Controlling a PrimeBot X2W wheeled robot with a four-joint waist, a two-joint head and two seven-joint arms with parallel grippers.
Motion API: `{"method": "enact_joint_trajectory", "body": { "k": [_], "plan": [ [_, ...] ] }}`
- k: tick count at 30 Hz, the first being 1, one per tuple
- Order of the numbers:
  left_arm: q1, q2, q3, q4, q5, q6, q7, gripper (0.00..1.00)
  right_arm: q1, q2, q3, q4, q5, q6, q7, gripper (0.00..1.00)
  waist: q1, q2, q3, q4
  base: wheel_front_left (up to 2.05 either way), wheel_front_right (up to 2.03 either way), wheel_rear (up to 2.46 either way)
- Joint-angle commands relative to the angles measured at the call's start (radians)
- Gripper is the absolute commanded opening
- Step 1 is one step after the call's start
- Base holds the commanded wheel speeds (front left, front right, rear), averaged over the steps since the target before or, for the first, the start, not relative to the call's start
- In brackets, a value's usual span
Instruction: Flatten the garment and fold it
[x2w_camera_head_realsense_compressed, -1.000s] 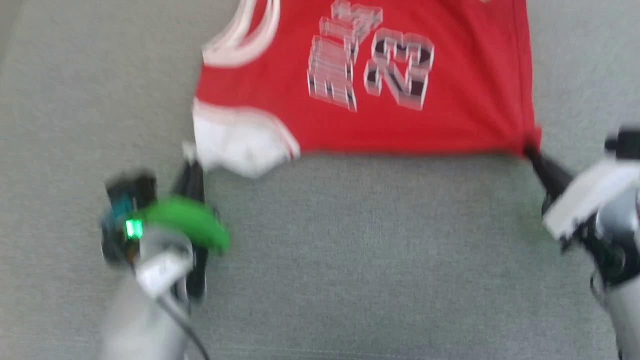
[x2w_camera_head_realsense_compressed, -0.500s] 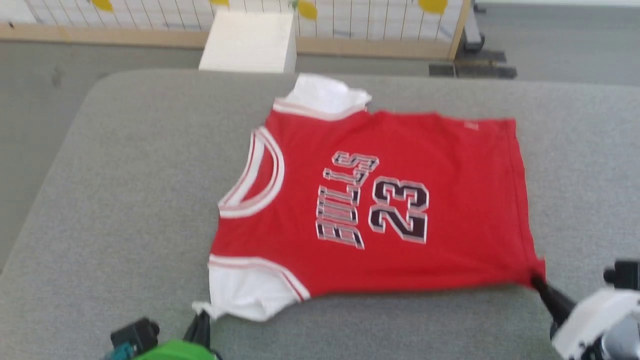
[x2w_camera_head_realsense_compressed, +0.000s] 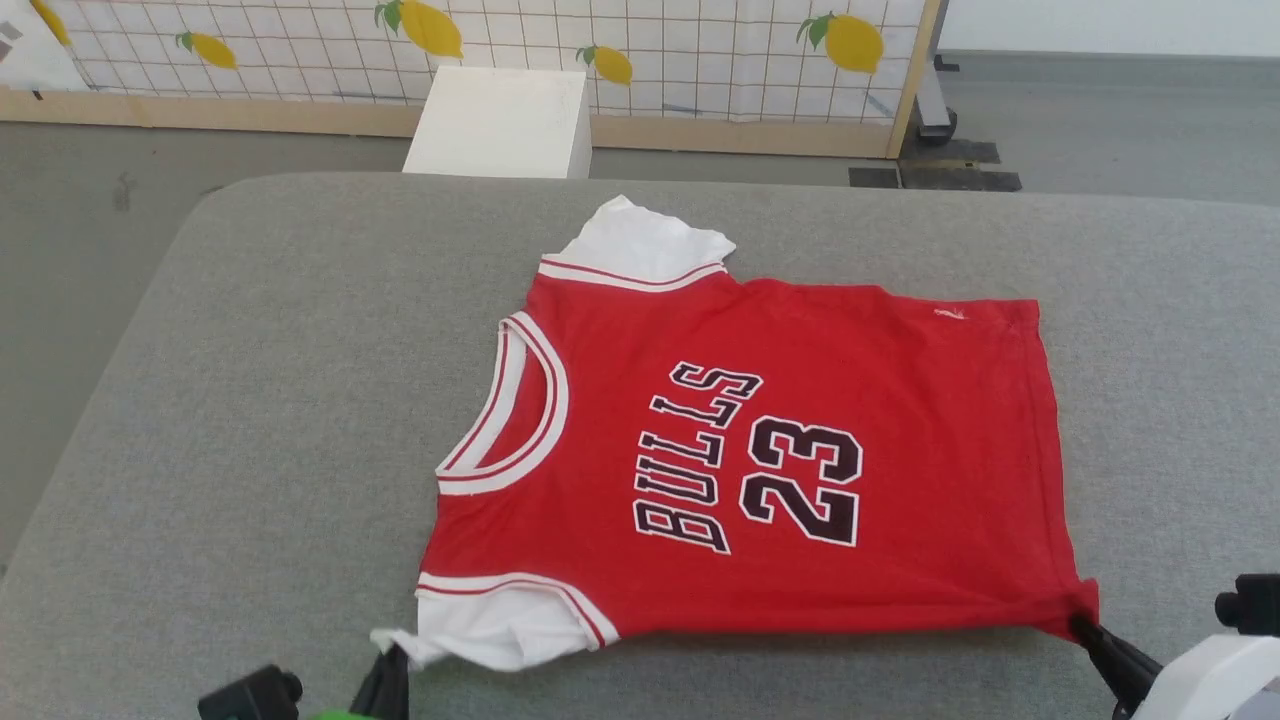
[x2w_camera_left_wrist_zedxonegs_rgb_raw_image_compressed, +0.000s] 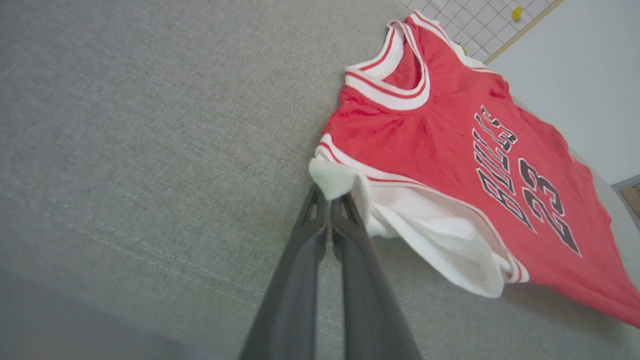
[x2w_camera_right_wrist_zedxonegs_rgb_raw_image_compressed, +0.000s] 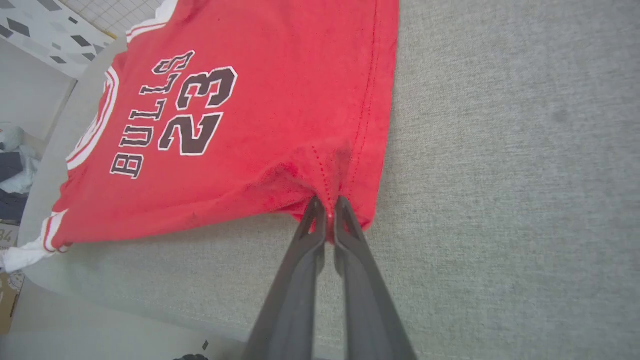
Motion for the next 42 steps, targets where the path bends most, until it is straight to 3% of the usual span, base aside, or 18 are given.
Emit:
{"method": "enact_joint_trajectory", "body": {
  "k": [1, 10, 16, 23, 32, 40, 41, 42],
  "plan": [
    [-0.028, 0.015, 0.005, -0.020, 0.009, 0.006, 0.004, 0.00, -0.009, 0.002, -0.008, -0.020, -0.011, -0.001, 0.014, 0.00, 0.0001, 0.0000, 0.007, -0.006, 0.00, 0.00, 0.00],
    [-0.275, 0.067, -0.042, -0.094, 0.071, 0.002, 0.116, 0.00, -0.171, -0.001, -0.042, -0.099, -0.093, -0.001, 0.216, 0.00, 0.0001, 0.0000, 0.095, -0.032, 0.00, 0.00, 0.00],
    [-0.457, 0.092, -0.061, -0.049, 0.095, -0.013, 0.189, 0.00, -0.310, -0.011, -0.024, -0.078, -0.135, -0.001, 0.373, 0.00, 0.0001, 0.0000, 0.181, -0.046, 0.00, 0.00, 0.00],
    [-0.654, 0.082, -0.082, 0.066, 0.109, -0.032, 0.239, 0.00, -0.447, -0.022, -0.007, -0.044, -0.184, -0.001, 0.520, 0.00, 0.0001, 0.0000, 0.284, -0.052, 0.00, 0.00, 0.00],
    [-0.793, 0.046, -0.104, 0.266, 0.123, -0.048, 0.230, 0.00, -0.545, -0.024, 0.033, 0.028, -0.215, -0.001, 0.607, 0.00, 0.0001, 0.0000, 0.379, -0.065, 0.00, 0.00, 0.00],
    [-0.829, 0.018, -0.122, 0.414, 0.117, -0.067, 0.222, 0.00, -0.559, -0.030, 0.069, 0.076, -0.196, -0.001, 0.622, 0.00, 0.0001, 0.0000, 0.393, -0.064, 0.00, 0.00, 0.00],
    [-0.831, 0.016, -0.123, 0.425, 0.115, -0.071, 0.219, 0.00, -0.559, -0.030, 0.068, 0.077, -0.192, -0.001, 0.614, 0.04, 0.0001, 0.0000, 0.387, -0.063, 0.00, 0.00, 0.00],
    [-0.833, 0.015, -0.123, 0.438, 0.113, -0.074, 0.217, 0.35, -0.557, -0.032, 0.070, 0.079, -0.185, -0.001, 0.608, 0.38, 0.0001, 0.0000, 0.376, -0.062, 0.00, 0.00, 0.00]
  ]
}}
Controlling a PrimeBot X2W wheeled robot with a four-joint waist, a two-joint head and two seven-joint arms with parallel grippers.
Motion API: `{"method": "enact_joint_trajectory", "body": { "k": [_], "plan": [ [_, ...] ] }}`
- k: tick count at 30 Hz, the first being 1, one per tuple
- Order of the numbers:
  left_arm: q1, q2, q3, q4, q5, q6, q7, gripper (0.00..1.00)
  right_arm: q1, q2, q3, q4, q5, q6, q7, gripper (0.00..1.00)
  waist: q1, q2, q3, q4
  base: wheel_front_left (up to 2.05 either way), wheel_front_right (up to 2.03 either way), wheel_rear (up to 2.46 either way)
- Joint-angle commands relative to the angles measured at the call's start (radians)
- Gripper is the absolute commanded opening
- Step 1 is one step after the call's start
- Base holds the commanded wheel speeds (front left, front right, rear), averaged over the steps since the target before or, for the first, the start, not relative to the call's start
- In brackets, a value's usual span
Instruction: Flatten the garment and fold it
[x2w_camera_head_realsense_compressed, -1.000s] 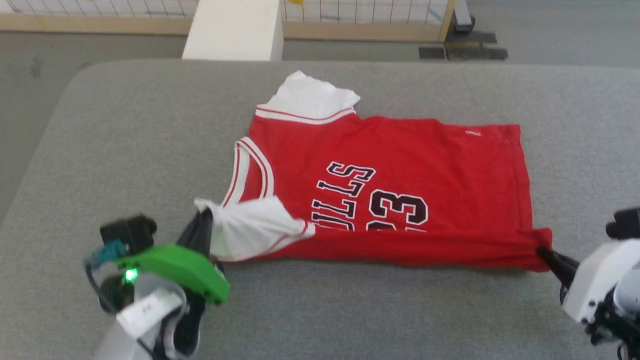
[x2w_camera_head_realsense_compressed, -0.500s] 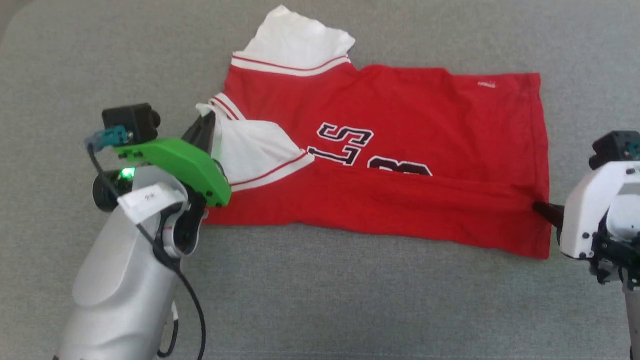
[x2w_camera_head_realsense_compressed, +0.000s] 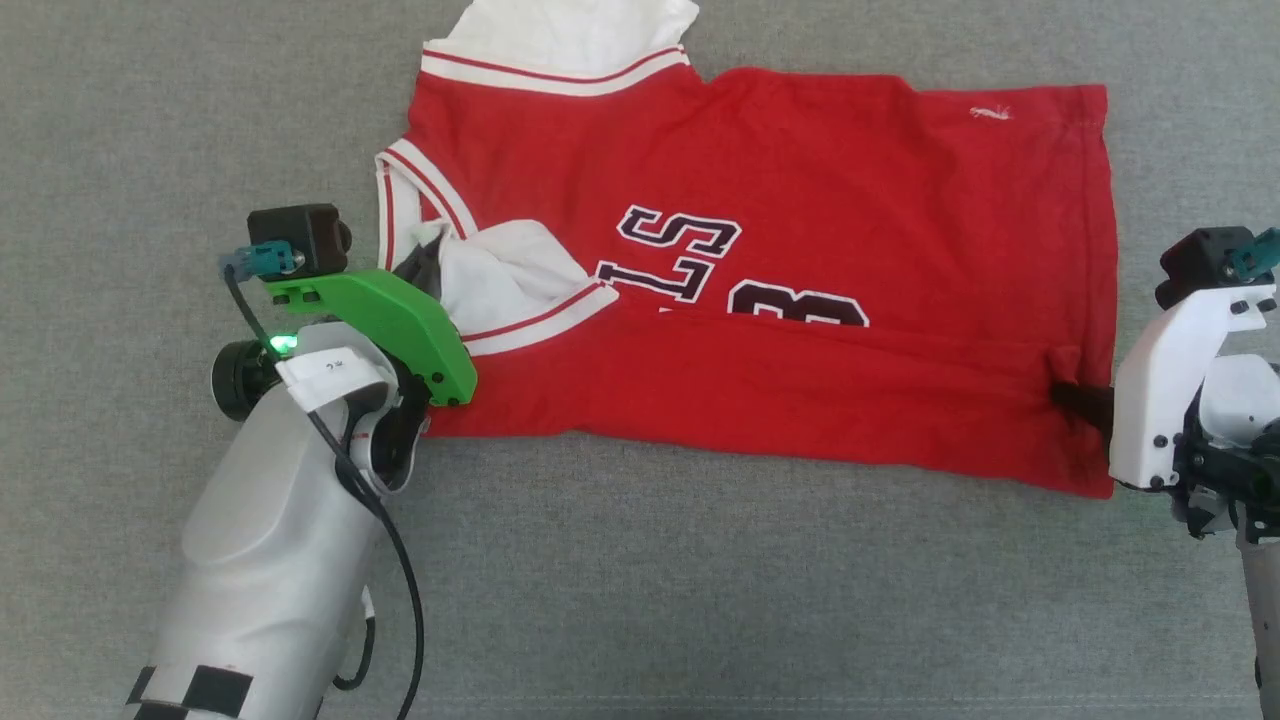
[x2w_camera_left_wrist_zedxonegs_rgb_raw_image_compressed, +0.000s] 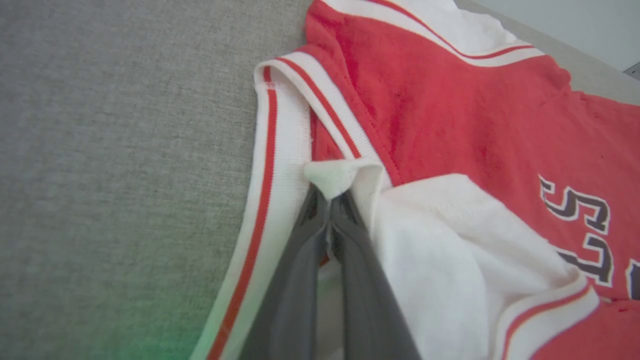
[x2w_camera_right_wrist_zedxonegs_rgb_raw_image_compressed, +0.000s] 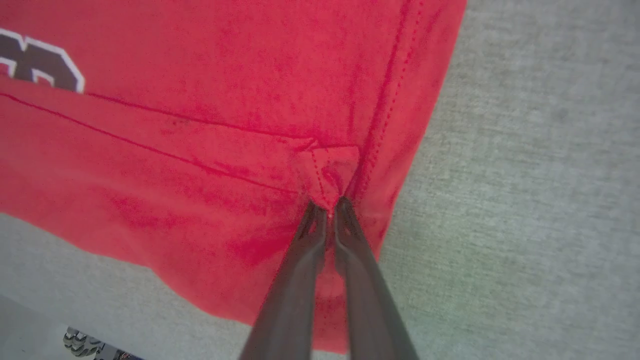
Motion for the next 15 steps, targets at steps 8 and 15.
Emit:
{"method": "enact_joint_trajectory", "body": {
  "k": [8, 15],
  "plan": [
    [0.016, 0.013, 0.034, 0.049, -0.029, 0.009, -0.047, 1.00, 0.068, 0.022, -0.065, -0.024, 0.053, -0.002, -0.123, 1.00, -0.0001, 0.0000, -0.164, 0.018, 0.00, 0.00, 0.00],
    [0.099, 0.053, 0.065, -0.039, -0.018, 0.002, -0.172, 1.00, 0.163, 0.060, -0.161, -0.145, 0.062, -0.002, -0.370, 1.00, -0.0001, 0.0000, -0.292, 0.029, 0.00, 0.00, 0.00]
  ]
}}
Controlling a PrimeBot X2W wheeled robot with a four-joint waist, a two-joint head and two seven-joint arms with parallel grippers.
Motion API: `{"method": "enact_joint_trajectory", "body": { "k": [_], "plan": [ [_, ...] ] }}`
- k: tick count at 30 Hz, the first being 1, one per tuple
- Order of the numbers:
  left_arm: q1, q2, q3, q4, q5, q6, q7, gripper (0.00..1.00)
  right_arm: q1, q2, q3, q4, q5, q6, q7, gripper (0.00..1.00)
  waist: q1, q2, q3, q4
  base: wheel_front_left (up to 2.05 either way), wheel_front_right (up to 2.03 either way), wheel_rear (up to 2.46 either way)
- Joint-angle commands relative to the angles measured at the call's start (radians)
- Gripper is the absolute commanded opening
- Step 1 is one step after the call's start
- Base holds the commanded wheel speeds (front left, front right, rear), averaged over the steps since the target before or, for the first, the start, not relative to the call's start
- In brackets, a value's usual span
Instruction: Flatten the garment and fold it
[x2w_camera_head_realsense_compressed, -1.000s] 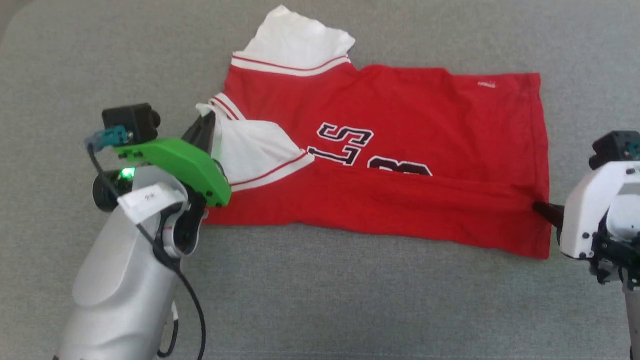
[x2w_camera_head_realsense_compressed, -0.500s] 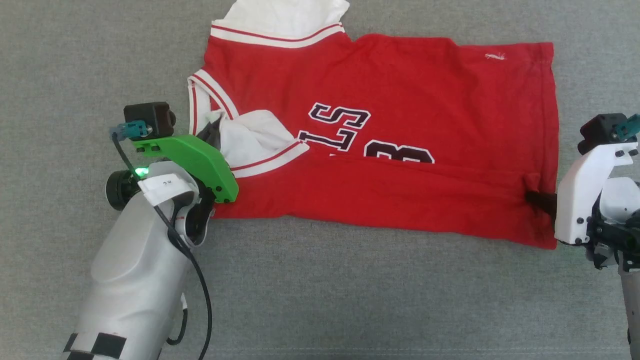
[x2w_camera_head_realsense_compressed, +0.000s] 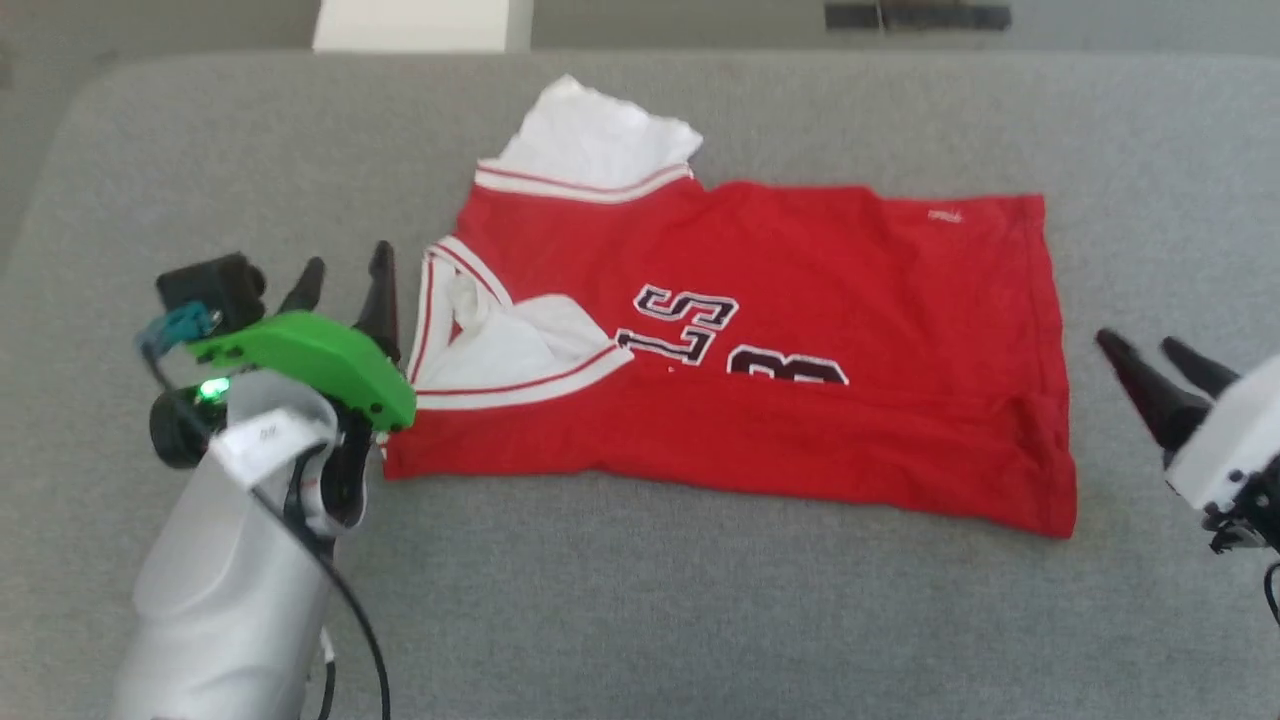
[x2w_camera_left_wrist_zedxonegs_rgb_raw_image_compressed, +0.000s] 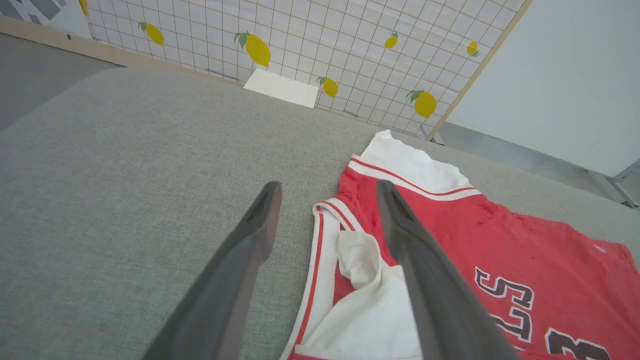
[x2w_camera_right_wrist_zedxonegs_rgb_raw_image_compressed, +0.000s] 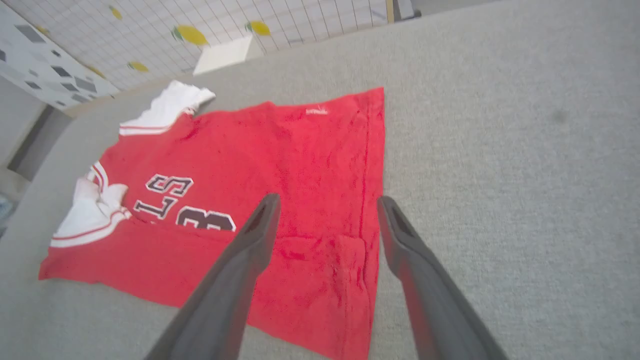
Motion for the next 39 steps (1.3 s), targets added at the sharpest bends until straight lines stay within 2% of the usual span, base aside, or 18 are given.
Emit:
{"method": "enact_joint_trajectory", "body": {
  "k": [1, 3, 6, 13, 18, 29, 34, 38, 39],
  "plan": [
    [0.036, 0.011, 0.005, -0.029, 0.017, -0.003, -0.040, 1.00, 0.032, 0.013, -0.011, -0.019, -0.001, -0.002, -0.053, 1.00, -0.0001, 0.0000, -0.097, 0.015, 0.00, 0.00, 0.00],
    [0.092, 0.024, 0.004, -0.084, 0.043, -0.006, -0.117, 1.00, 0.077, 0.022, -0.022, -0.048, -0.012, -0.002, -0.151, 1.00, -0.0001, 0.0000, -0.123, 0.016, 0.00, 0.00, 0.00],
    [0.185, 0.031, 0.005, -0.145, 0.061, -0.007, -0.178, 1.00, 0.147, 0.026, -0.027, -0.072, -0.039, -0.002, -0.272, 1.00, -0.0001, 0.0000, -0.150, 0.020, 0.00, 0.00, 0.00],
    [0.375, 0.028, 0.007, -0.224, 0.122, 0.017, -0.216, 1.00, 0.290, 0.032, -0.008, -0.050, -0.115, -0.002, -0.492, 1.00, -0.0001, 0.0000, -0.184, 0.028, 0.00, 0.00, 0.00],
    [0.444, 0.022, -0.005, -0.236, 0.159, 0.028, -0.219, 1.00, 0.350, 0.030, 0.024, -0.010, -0.140, -0.002, -0.541, 1.00, -0.0001, 0.0000, -0.200, 0.032, 0.00, 0.00, 0.00],
    [0.466, 0.025, -0.005, -0.238, 0.182, 0.043, -0.212, 1.00, 0.363, 0.021, 0.057, 0.028, -0.141, -0.002, -0.542, 1.00, -0.0001, 0.0000, -0.181, 0.026, 0.00, 0.00, 0.00],
    [0.386, 0.040, -0.028, -0.218, 0.175, 0.036, -0.090, 1.00, 0.337, 0.011, 0.062, 0.023, -0.132, -0.002, -0.540, 1.00, -0.0001, 0.0000, -0.142, 0.027, 0.00, 0.00, 0.00],
    [0.279, 0.047, -0.059, -0.184, 0.148, 0.039, 0.132, 1.00, 0.317, 0.002, 0.062, 0.020, -0.121, -0.002, -0.530, 1.00, -0.0001, 0.0000, -0.104, 0.032, 0.00, 0.00, 0.00],
    [0.250, 0.057, -0.077, -0.170, 0.149, 0.043, 0.215, 1.00, 0.312, -0.001, 0.064, 0.020, -0.118, -0.002, -0.525, 1.00, -0.0001, 0.0000, -0.093, 0.031, 0.00, 0.00, 0.00]
  ]
}}
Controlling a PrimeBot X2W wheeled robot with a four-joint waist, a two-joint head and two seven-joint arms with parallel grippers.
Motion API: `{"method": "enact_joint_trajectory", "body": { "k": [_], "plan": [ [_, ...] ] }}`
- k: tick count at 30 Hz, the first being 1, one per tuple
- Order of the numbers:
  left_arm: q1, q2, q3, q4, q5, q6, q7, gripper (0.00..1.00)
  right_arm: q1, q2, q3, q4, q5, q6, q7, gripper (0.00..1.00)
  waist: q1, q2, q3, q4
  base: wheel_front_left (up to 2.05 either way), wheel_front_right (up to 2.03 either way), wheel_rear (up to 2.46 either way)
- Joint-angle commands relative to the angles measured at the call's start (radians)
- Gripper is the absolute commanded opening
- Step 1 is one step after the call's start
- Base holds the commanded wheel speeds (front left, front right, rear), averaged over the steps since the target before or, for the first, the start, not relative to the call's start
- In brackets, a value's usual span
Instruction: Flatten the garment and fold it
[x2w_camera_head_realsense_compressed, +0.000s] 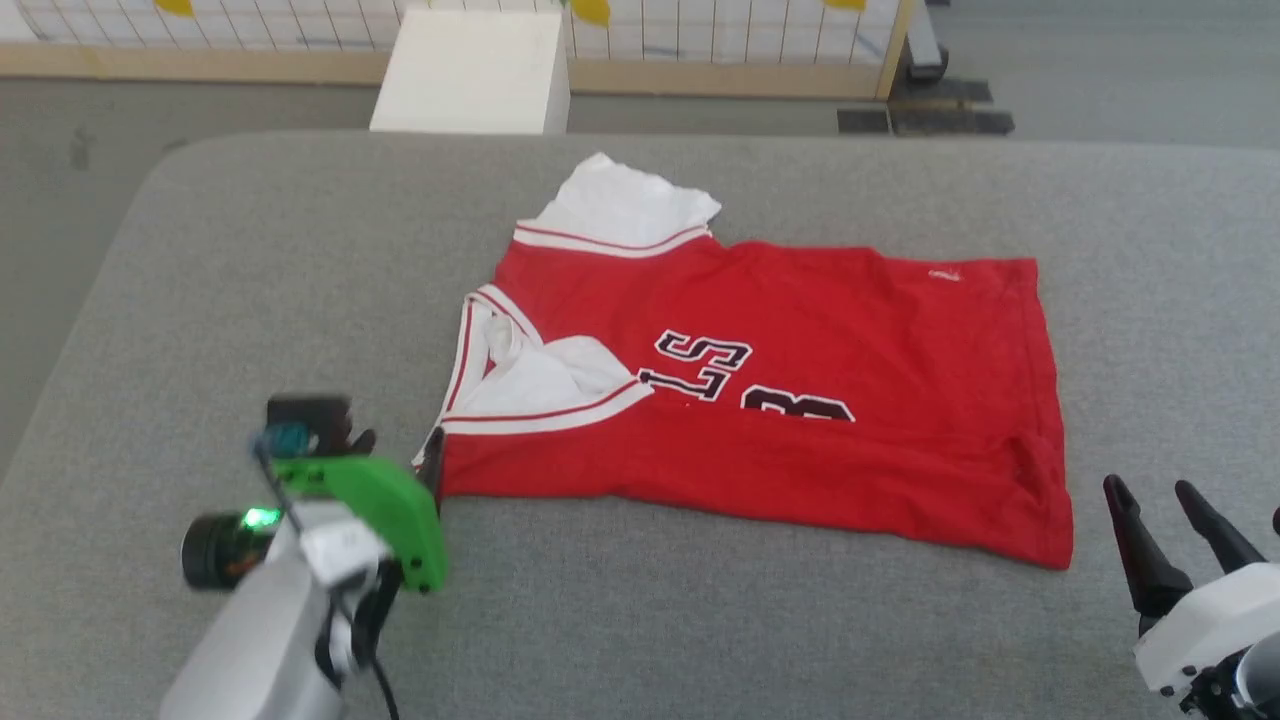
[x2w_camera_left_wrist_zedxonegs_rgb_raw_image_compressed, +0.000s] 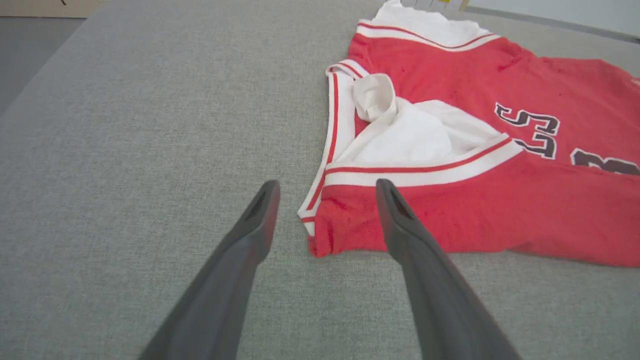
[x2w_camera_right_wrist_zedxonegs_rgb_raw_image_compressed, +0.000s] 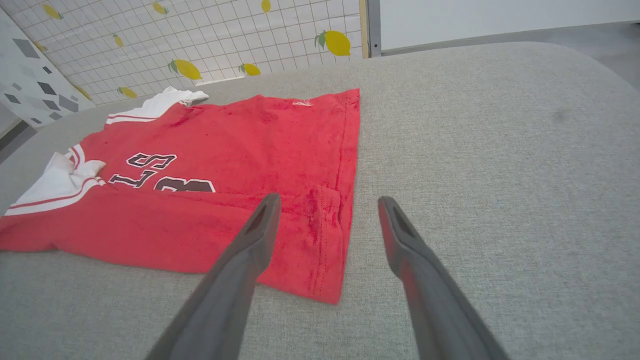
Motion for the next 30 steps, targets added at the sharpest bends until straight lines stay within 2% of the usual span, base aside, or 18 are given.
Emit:
{"method": "enact_joint_trajectory", "body": {
  "k": [1, 6, 11, 18, 19, 20, 21, 26, 30],
  "plan": [
    [-0.037, 0.009, -0.007, 0.009, -0.010, 0.009, 0.062, 1.00, -0.020, -0.005, 0.002, -0.003, 0.006, -0.001, 0.001, 1.00, 0.0001, -0.0001, 0.034, 0.002, 0.00, 0.00, 0.00],
    [-0.141, 0.015, -0.050, 0.043, -0.033, 0.054, 0.371, 1.00, -0.040, -0.006, 0.008, -0.001, 0.014, -0.001, 0.005, 1.00, 0.0001, -0.0001, 0.078, -0.005, 0.00, 0.00, 0.00],
    [-0.213, 0.032, -0.089, 0.076, -0.034, 0.081, 0.569, 1.00, -0.074, -0.006, 0.017, 0.005, 0.022, -0.001, -0.002, 1.00, 0.0001, -0.0001, 0.137, -0.031, 0.00, 0.00, 0.00],
    [-0.194, 0.027, -0.090, 0.123, -0.060, 0.087, 0.611, 1.00, -0.097, -0.014, 0.030, 0.016, 0.027, -0.001, -0.007, 1.00, 0.0001, -0.0001, 0.166, -0.054, 0.00, 0.00, 0.00],
    [-0.184, 0.022, -0.087, 0.127, -0.074, 0.087, 0.619, 0.85, -0.097, -0.017, 0.034, 0.018, 0.027, -0.001, -0.002, 1.00, 0.0001, -0.0001, 0.167, -0.056, 0.00, 0.00, 0.00],
    [-0.177, 0.020, -0.082, 0.127, -0.082, 0.087, 0.618, 0.33, -0.097, -0.021, 0.039, 0.018, 0.024, -0.001, 0.003, 1.00, 0.0001, -0.0001, 0.168, -0.057, 0.00, 0.00, 0.00],
    [-0.166, 0.017, -0.077, 0.127, -0.092, 0.087, 0.618, 0.00, -0.096, -0.026, 0.044, 0.018, 0.020, -0.001, 0.014, 1.00, 0.0001, -0.0001, 0.168, -0.058, 0.00, 0.00, 0.00],
    [-0.128, 0.018, -0.056, 0.101, -0.126, 0.089, 0.612, 0.00, -0.094, -0.050, 0.063, -0.006, -0.011, -0.001, 0.121, 1.00, 0.0001, -0.0001, 0.165, -0.060, 0.00, 0.00, 0.00],
    [-0.109, 0.023, -0.037, 0.062, -0.137, 0.094, 0.587, 0.00, -0.118, -0.055, 0.069, -0.028, -0.056, -0.001, 0.289, 1.00, 0.0001, -0.0001, 0.158, -0.060, 0.00, 0.00, 0.00]
  ]
}}
